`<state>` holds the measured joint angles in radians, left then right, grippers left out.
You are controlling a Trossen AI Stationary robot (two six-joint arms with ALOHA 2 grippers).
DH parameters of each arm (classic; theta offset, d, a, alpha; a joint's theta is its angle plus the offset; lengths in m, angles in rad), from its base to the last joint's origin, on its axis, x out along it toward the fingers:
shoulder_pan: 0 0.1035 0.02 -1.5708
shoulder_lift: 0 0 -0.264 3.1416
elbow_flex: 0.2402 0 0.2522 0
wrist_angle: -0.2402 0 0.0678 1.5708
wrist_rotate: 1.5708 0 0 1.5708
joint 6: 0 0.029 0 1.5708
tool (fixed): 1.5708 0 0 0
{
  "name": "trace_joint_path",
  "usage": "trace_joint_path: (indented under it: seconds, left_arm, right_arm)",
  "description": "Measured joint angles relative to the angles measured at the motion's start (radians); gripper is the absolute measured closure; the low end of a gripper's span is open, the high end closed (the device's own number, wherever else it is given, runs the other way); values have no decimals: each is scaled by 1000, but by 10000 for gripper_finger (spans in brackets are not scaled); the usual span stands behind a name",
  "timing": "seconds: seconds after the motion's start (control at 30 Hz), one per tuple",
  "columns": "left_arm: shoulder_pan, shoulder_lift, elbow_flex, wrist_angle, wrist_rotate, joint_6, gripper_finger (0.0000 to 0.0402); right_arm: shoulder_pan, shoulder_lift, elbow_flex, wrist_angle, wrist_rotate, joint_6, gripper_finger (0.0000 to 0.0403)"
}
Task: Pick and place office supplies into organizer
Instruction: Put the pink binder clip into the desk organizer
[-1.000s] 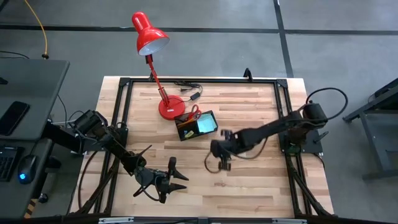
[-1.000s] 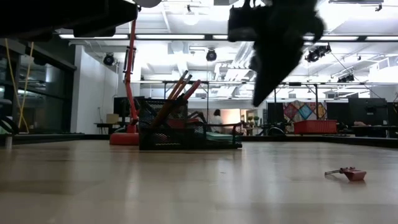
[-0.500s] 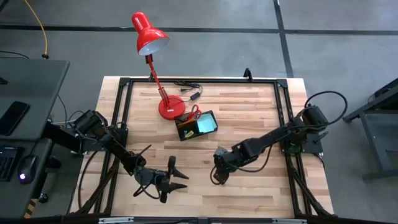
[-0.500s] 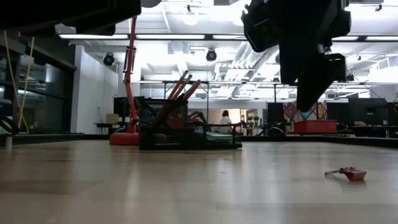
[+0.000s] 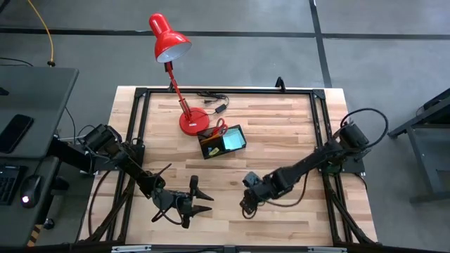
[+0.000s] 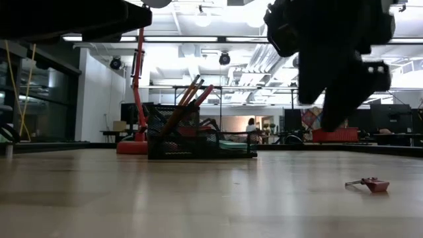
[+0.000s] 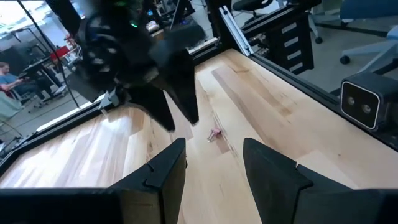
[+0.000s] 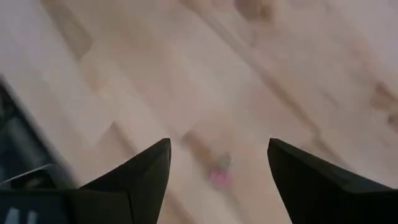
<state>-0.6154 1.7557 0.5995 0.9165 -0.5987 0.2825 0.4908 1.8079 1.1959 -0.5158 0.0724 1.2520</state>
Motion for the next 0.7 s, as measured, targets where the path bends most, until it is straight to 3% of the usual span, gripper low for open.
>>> trace_joint_path:
  seconds: [0.2, 0.4, 0.7]
  left_arm:
    - [0, 0, 0, 0, 1, 0, 250]
    - [0, 0, 0, 0, 1, 0, 250]
    - [0, 0, 0, 3, -1, 1, 250]
  right_arm:
    - [146, 39, 0, 7, 304, 11, 151]
    - [291, 67, 1, 4, 623, 123, 159]
    - [391, 244, 0, 68, 766, 210, 160]
